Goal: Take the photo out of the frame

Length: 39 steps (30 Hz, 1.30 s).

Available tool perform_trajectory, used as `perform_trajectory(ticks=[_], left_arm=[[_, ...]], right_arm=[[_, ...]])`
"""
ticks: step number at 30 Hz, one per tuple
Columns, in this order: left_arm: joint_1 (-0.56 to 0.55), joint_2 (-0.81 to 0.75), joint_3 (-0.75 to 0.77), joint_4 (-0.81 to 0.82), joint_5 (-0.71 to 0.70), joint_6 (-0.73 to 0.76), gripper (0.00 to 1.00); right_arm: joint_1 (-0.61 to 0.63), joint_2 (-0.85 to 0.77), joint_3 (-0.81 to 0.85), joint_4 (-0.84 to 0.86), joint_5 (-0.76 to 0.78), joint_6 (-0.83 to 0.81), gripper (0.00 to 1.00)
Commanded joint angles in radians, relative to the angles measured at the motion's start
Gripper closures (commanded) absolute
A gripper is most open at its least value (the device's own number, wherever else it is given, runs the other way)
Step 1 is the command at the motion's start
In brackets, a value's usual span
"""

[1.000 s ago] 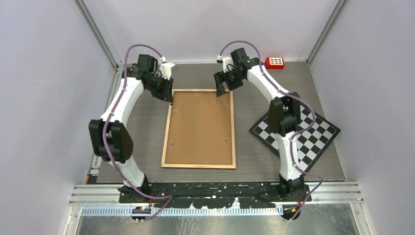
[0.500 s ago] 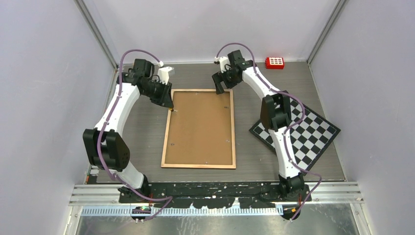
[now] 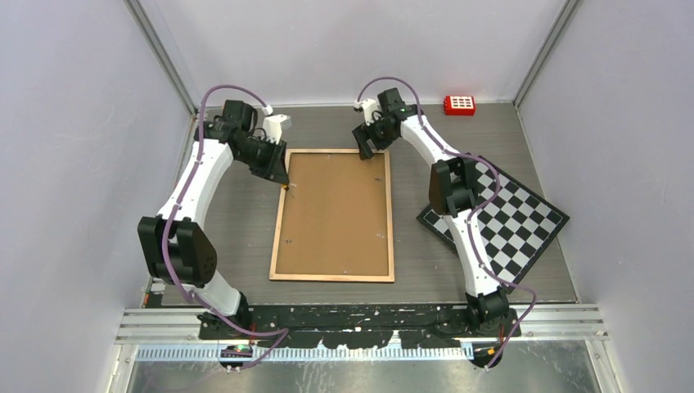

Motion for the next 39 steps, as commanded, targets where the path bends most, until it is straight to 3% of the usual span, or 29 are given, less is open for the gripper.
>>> perform_trajectory(ticks=[1, 4, 9, 13, 25, 39], left_arm=[[0.008, -0.054, 0.007, -0.016, 0.003, 0.000, 1.00], [0.009, -0.052, 0.006, -0.014, 0.004, -0.003, 1.00], [0.013, -0.051, 0.002, -0.005, -0.002, -0.009, 1.00], [0.026, -0.041, 0.008, -0.001, -0.011, -0.012, 1.00], [0.062, -0.004, 0.026, 0.019, 0.011, -0.041, 1.00], [0.077, -0.010, 0.025, 0.066, -0.106, -0.103, 1.00]], right_arm=[[-0.001, 0.004, 0.031, -0.051, -0.023, -0.028, 0.15], [-0.001, 0.007, 0.021, -0.084, 0.001, -0.037, 0.28], [-0.003, 0.005, 0.006, -0.124, 0.095, -0.011, 0.60], [-0.012, -0.024, -0.037, -0.129, 0.160, 0.013, 0.73], [-0.098, -0.089, -0.093, -0.202, 0.149, 0.188, 0.99], [-0.113, -0.325, -0.527, -0.043, 0.172, 0.628, 1.00]])
